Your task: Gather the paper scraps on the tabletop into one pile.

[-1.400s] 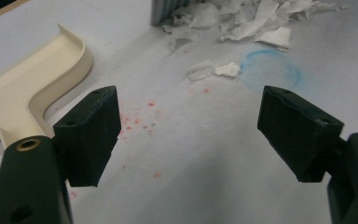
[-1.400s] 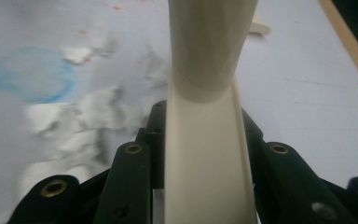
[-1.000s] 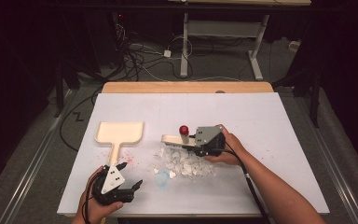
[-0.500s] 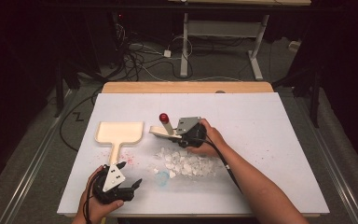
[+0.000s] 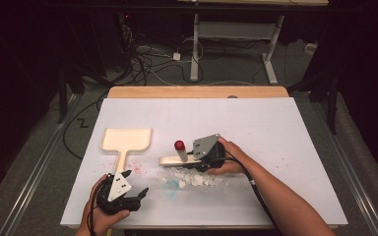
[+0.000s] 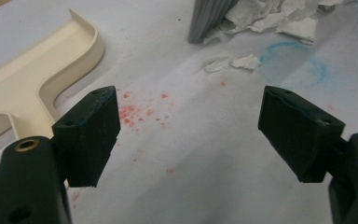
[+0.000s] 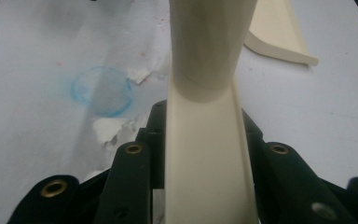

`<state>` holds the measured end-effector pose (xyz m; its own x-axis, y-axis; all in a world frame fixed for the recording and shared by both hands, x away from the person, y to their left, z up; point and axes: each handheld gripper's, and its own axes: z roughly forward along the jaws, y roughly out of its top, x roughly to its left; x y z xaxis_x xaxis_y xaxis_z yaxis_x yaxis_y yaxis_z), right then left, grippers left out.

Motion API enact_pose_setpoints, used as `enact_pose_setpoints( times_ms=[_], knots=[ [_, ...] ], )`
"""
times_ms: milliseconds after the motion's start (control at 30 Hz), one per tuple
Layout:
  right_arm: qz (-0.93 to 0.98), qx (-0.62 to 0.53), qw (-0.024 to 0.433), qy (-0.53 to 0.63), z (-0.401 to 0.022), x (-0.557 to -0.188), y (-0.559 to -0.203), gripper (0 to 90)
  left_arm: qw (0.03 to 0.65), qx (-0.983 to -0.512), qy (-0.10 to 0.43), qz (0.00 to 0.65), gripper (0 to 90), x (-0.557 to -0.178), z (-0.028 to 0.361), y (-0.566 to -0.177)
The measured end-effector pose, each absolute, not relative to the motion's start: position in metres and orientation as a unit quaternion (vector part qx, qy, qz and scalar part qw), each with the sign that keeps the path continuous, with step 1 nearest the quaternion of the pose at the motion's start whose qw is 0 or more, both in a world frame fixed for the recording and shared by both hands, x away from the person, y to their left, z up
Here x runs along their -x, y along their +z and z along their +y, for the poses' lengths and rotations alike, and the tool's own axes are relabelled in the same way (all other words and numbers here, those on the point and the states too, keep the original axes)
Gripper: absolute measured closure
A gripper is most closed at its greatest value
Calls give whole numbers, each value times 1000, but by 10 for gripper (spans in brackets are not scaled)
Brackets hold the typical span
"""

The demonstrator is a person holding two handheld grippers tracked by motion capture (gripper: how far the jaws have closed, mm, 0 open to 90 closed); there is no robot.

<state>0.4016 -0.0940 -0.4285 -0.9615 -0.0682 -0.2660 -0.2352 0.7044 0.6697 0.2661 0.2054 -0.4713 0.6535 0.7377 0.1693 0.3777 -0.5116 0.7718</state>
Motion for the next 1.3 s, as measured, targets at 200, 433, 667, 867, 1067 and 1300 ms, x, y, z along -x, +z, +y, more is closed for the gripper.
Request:
enact_pose_setpoints(
  times_ms=[200,433,667,867,1067,1300],
  knots=[
    [895,35,165,414,-113,-399,-415,686,354,-837,251,333,201,-267,203,-472],
    [874,-37,201,440,-134,-393,-393,685,345,-837,262,334,202,-265,202,-470],
    [862,-157,276,395,-175,-376,-379,685,353,-835,278,319,201,-260,200,-465],
    [854,-260,298,339,-212,-367,-403,686,355,-835,280,314,201,-259,198,-464],
    [845,-329,292,303,-233,-356,-427,686,358,-836,277,310,201,-259,195,-463],
    [836,-350,292,305,-199,-339,-439,686,360,-839,274,304,200,-260,194,-463]
  ],
)
